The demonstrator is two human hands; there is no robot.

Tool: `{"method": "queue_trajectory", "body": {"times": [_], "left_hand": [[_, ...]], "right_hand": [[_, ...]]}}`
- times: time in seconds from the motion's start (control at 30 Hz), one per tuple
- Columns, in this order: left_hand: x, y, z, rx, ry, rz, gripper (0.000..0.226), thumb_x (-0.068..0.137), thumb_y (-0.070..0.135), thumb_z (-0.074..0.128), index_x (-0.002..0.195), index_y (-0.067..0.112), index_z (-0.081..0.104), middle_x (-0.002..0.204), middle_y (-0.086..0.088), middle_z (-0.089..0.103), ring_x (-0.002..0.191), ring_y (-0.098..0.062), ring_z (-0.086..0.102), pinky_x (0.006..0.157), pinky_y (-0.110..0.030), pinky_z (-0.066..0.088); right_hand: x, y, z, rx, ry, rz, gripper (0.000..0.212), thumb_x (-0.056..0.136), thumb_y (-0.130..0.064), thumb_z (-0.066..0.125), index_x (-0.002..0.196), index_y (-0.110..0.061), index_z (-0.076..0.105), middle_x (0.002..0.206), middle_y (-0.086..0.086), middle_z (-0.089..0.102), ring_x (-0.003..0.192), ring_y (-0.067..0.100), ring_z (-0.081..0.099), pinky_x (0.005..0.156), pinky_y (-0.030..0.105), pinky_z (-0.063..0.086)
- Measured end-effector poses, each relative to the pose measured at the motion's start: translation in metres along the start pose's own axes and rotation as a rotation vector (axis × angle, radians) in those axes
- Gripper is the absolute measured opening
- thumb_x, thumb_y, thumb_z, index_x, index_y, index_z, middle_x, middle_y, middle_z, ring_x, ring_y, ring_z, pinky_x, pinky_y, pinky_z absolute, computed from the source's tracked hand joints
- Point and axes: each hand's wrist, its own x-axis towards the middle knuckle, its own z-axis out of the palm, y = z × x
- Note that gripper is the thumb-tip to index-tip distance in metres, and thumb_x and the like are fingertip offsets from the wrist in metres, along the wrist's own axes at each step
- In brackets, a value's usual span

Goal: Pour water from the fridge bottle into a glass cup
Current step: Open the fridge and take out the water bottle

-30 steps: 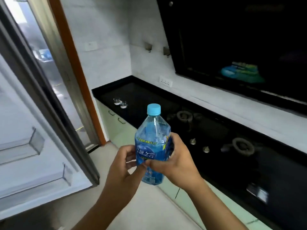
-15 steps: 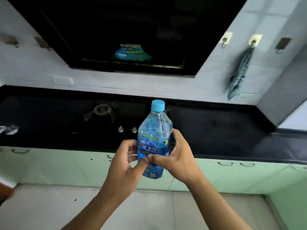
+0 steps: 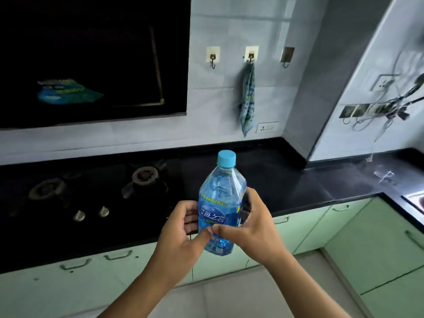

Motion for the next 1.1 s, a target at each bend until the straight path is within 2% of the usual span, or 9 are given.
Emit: {"method": "queue_trajectory", "body": {"times": [0.23,0.37,0.6,0.8,0.87,0.97,1.03,1.1], "left_hand": [[0.07,-0.008,0.11,-0.03,-0.07,-0.015,0.043,0.076,0.036,0.082,0.113,0.034,0.06,0.116,0.002,0.07,0.111,-0.023,0.067,0.092,-0.037,0.056],[0.112,-0.016,0.145,-0.014,-0.115,-0.032,0.049,0.074,0.047,0.084,0.114,0.036,0.059,0.118,0.005,0.069,0.112,-0.02,0.066,0.093,-0.034,0.056],[0.188,-0.055,0.174,-0.036,-0.16,-0.062,0.051,0.072,0.046,0.085,0.114,0.035,0.059,0.117,0.003,0.068,0.113,-0.022,0.066,0.093,-0.033,0.055],[0.255,-0.095,0.182,-0.057,-0.221,-0.145,0.061,0.068,0.047,0.089,0.117,0.031,0.058,0.12,-0.002,0.068,0.114,-0.024,0.067,0.092,-0.031,0.056],[0.275,-0.108,0.184,-0.047,-0.236,-0.17,0.057,0.069,0.041,0.09,0.114,0.031,0.058,0.119,-0.003,0.069,0.113,-0.024,0.067,0.092,-0.03,0.056],[0.3,-0.128,0.186,-0.024,-0.248,-0.217,0.046,0.075,0.013,0.086,0.109,0.029,0.06,0.115,-0.004,0.07,0.112,-0.024,0.068,0.093,-0.031,0.056],[0.315,-0.143,0.191,0.002,-0.249,-0.271,0.047,0.078,-0.004,0.081,0.108,0.023,0.059,0.113,-0.006,0.07,0.11,-0.024,0.069,0.093,-0.033,0.056],[0.329,-0.155,0.198,0.02,-0.228,-0.309,0.046,0.077,-0.013,0.077,0.108,0.014,0.056,0.111,-0.01,0.07,0.109,-0.026,0.069,0.092,-0.033,0.057]], "right_hand": [[0.053,0.042,-0.113,-0.028,0.006,0.027,0.075,0.054,-0.03,0.093,0.117,-0.038,0.053,0.11,-0.017,0.067,0.104,0.006,0.068,0.083,0.03,0.059],[0.086,0.068,-0.15,-0.013,0.023,0.049,0.078,0.054,-0.032,0.093,0.12,-0.036,0.052,0.112,-0.016,0.067,0.105,0.007,0.068,0.084,0.028,0.059],[0.154,0.115,-0.175,-0.009,0.049,0.084,0.082,0.056,-0.028,0.093,0.126,-0.03,0.05,0.114,-0.014,0.067,0.108,0.005,0.065,0.084,0.011,0.05],[0.212,0.157,-0.181,-0.02,0.072,0.122,0.091,0.055,-0.024,0.093,0.132,-0.03,0.045,0.12,-0.014,0.062,0.111,0.003,0.063,0.088,0.021,0.055],[0.23,0.173,-0.181,-0.035,0.091,0.122,0.093,0.053,-0.029,0.094,0.131,-0.034,0.045,0.121,-0.016,0.059,0.112,0.001,0.061,0.088,0.019,0.054],[0.252,0.197,-0.18,-0.056,0.098,0.121,0.094,0.051,-0.04,0.093,0.13,-0.04,0.042,0.123,-0.016,0.054,0.112,0.0,0.058,0.089,0.021,0.053],[0.268,0.217,-0.179,-0.071,0.1,0.121,0.093,0.052,-0.043,0.093,0.129,-0.042,0.041,0.122,-0.018,0.05,0.113,0.0,0.055,0.089,0.022,0.053],[0.285,0.238,-0.179,-0.076,0.09,0.105,0.091,0.052,-0.044,0.092,0.126,-0.044,0.04,0.121,-0.022,0.047,0.114,0.0,0.052,0.089,0.021,0.051]]}}
